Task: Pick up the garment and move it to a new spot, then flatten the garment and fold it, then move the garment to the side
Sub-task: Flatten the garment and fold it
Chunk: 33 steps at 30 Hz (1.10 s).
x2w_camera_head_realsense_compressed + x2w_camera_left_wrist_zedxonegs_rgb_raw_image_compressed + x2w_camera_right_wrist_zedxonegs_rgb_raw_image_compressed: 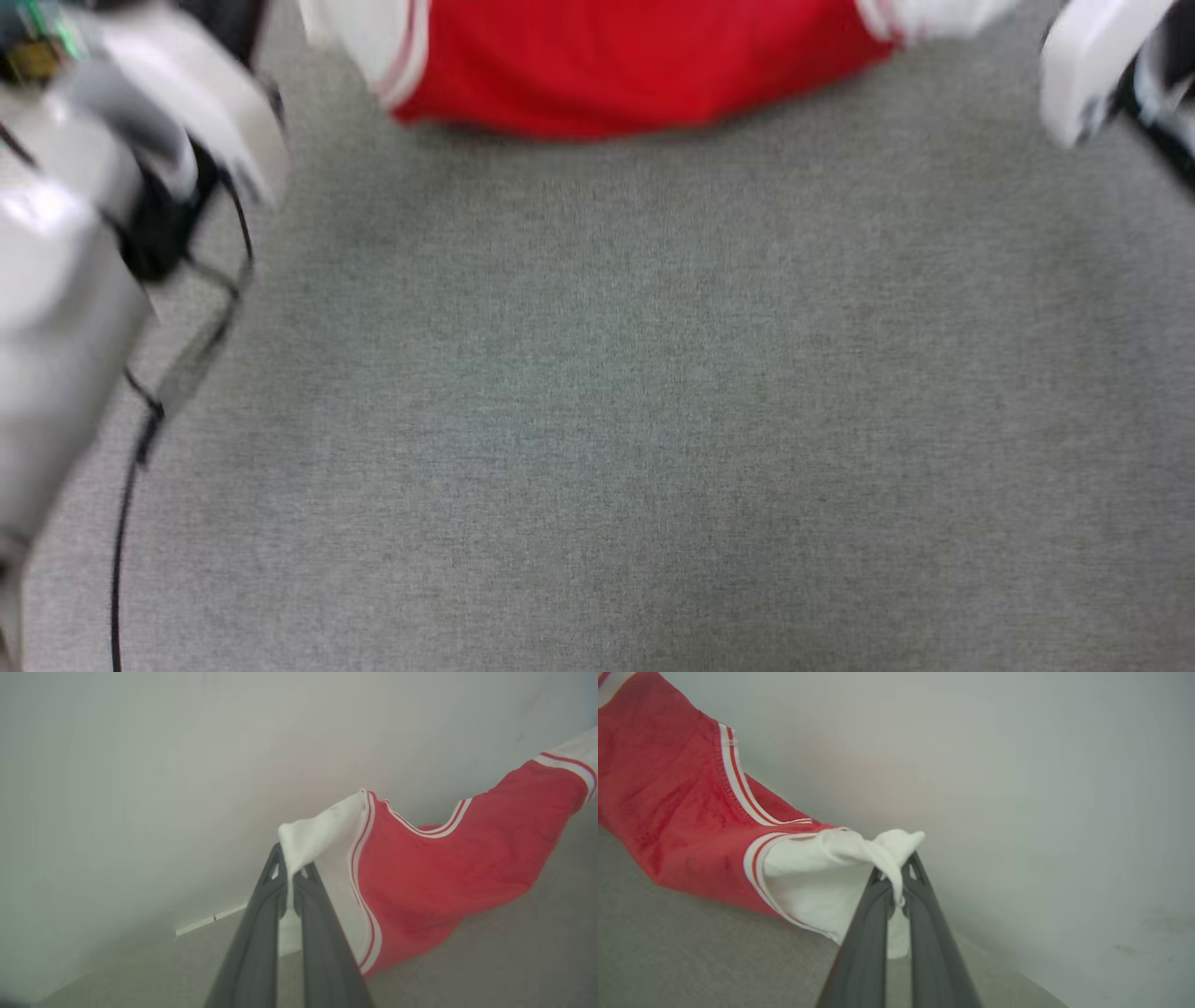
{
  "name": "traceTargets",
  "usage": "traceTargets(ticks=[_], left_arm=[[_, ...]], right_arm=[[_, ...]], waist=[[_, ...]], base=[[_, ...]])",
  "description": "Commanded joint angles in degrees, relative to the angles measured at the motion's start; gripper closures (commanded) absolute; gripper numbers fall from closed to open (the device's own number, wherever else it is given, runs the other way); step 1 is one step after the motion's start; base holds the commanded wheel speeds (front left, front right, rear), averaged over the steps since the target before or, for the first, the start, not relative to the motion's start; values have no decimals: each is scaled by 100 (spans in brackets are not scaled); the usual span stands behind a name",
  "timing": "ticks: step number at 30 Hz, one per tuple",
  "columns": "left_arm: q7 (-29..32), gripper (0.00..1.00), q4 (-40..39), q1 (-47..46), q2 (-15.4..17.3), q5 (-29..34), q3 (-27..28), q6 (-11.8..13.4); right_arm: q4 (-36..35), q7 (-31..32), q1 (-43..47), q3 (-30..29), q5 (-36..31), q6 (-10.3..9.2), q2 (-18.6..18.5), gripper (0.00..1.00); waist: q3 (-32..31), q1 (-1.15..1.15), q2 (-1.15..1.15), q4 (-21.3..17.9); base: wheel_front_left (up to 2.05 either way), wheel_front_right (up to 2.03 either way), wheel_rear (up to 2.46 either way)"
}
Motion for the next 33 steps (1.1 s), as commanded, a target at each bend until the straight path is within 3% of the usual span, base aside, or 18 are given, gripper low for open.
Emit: traceTargets(ticks=[1,14,25,33], left_arm=[[-35,100,-109,400,54,-12,-88,55],[-69,100,-1143,3118,537,-640,-345,655],[-129,100,-2025,5018,1260,-1156,-416,1287],[-182,100,-2646,5944,1691,-1372,-385,1790]], right_arm=[[-22,-98,323,96,82,-6,-66,100],[-621,-494,2584,698,893,-6,-686,100],[-1095,-666,4559,361,1270,-6,-1232,100],[-1972,-249,5995,-192,1281,-6,-1658,100]], waist=[[-255,0,0,1],[-1231,0,0,46],[-1961,0,0,23],[-2172,0,0,61]], base=[[0,0,0],[0,0,0],[0,0,0],[0,0,0]])
